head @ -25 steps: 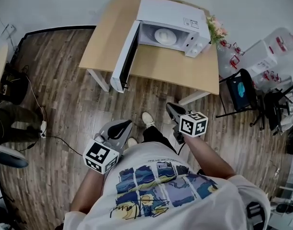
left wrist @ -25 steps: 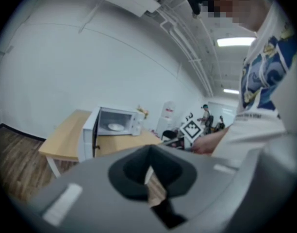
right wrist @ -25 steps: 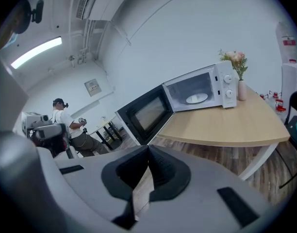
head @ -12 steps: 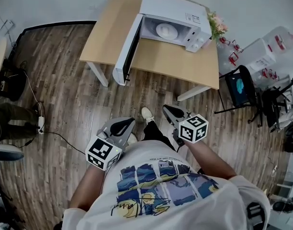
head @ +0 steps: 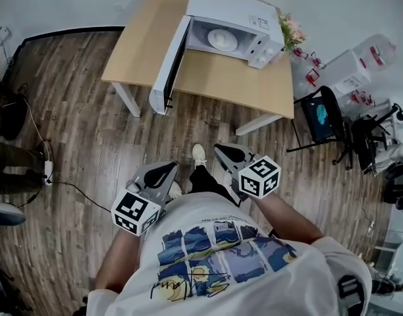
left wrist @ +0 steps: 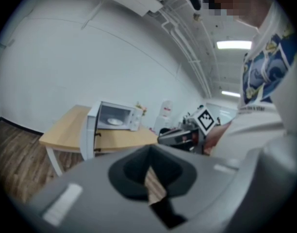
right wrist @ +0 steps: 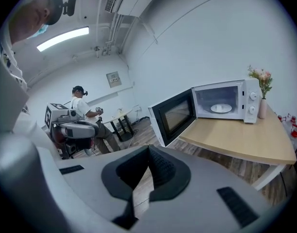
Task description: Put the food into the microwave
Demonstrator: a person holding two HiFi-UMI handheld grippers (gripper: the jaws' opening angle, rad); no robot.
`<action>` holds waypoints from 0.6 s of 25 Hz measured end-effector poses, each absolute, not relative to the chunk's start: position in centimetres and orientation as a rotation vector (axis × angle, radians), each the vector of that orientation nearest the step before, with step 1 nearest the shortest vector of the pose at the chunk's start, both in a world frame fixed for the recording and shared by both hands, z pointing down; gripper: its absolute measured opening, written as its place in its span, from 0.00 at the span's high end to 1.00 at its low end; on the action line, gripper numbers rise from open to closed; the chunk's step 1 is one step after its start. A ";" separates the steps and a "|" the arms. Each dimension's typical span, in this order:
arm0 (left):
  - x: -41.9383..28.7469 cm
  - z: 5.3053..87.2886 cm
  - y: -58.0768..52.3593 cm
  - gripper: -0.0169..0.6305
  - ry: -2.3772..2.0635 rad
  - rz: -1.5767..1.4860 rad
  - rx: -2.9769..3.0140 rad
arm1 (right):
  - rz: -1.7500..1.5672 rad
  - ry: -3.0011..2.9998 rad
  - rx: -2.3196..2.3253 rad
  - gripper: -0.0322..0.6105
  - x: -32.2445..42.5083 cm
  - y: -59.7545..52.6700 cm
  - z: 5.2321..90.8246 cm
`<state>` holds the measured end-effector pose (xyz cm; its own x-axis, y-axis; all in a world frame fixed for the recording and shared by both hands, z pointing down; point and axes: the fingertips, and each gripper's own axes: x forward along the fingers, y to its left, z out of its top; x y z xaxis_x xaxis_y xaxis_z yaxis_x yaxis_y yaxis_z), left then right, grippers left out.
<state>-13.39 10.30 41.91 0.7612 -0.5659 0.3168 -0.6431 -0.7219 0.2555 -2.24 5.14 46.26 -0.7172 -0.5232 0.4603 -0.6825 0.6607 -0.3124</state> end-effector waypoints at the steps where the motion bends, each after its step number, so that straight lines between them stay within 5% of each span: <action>1: -13.4 41.9 10.4 0.96 -0.929 0.306 2.606 | 0.672 -2.550 0.949 0.94 -2.4 5.2 46.2; 15: -11.6 42.6 9.9 0.96 -0.878 0.313 2.610 | 0.632 -2.554 0.959 0.94 -1.1 5.6 45.4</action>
